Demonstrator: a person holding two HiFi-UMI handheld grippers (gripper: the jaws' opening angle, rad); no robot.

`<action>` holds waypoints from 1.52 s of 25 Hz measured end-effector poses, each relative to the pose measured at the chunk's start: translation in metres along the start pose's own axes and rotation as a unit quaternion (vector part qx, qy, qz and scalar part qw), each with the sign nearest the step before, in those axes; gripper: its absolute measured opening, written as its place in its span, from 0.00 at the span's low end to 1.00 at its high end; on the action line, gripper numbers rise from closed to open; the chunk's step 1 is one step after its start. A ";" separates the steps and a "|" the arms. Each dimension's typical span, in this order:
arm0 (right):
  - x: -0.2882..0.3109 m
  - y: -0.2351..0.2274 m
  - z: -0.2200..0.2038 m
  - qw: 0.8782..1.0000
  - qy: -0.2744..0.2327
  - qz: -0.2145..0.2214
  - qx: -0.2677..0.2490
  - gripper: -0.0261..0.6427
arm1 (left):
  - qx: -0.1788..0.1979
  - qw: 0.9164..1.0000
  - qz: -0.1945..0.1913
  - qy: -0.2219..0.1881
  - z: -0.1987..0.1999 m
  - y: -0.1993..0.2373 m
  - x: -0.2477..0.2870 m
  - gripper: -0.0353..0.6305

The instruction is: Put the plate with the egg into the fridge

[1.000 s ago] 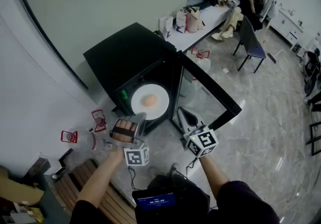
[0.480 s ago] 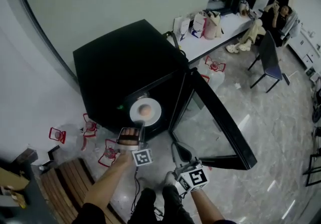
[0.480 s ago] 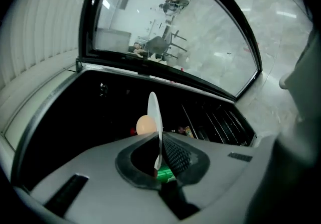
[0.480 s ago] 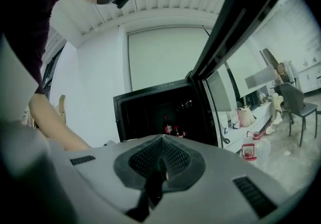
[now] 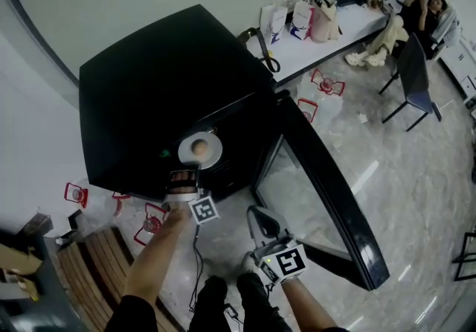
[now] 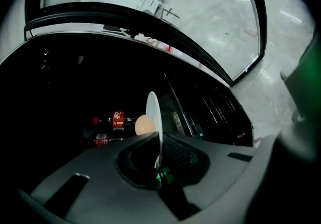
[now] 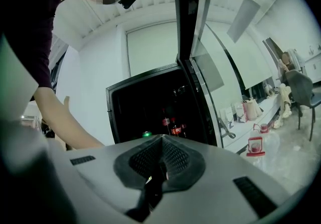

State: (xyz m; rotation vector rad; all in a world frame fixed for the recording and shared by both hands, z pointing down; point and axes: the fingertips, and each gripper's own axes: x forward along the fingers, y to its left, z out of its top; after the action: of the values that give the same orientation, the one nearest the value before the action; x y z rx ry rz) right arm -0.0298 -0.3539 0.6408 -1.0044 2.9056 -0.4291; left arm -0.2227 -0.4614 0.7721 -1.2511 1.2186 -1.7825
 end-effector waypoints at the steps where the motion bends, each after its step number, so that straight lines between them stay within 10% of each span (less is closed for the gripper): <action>1: 0.002 -0.001 0.000 1.000 0.000 0.002 0.001 0.05 | 0.007 1.000 -0.001 0.003 -0.002 0.000 0.003 0.08; 5: 0.007 -0.004 -0.002 1.000 0.006 0.006 0.007 0.05 | -0.022 0.996 -0.088 0.001 -0.002 -0.027 0.009 0.09; 15: 0.018 -0.003 -0.003 1.000 0.014 0.012 0.024 0.05 | -0.168 0.936 -0.310 0.005 0.001 -0.053 -0.009 0.26; 20: 0.011 0.002 0.004 1.000 0.017 0.016 0.017 0.05 | -0.144 0.956 -0.254 -0.006 0.001 -0.026 -0.026 0.26; 25: -0.006 0.024 0.029 0.999 0.020 0.025 0.005 0.05 | -0.220 0.958 -0.173 -0.057 0.005 0.023 -0.099 0.26; 27: -0.019 0.036 0.043 1.000 0.015 0.025 -0.003 0.05 | -0.295 0.939 -0.156 -0.083 0.004 0.051 -0.141 0.20; 32: -0.061 0.067 0.070 1.000 -0.002 0.007 -0.013 0.05 | -0.480 0.852 -0.141 -0.154 0.003 0.112 -0.243 0.07; 38: -0.128 0.102 0.072 0.999 -0.003 -0.038 -0.030 0.05 | -0.565 0.770 -0.180 -0.233 0.019 0.119 -0.336 0.07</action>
State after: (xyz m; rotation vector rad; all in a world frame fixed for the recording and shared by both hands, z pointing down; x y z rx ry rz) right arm 0.0193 -0.2165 0.5365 -1.1249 2.8993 -0.3418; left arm -0.0896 -0.2188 0.5458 -2.5351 1.8685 -0.6656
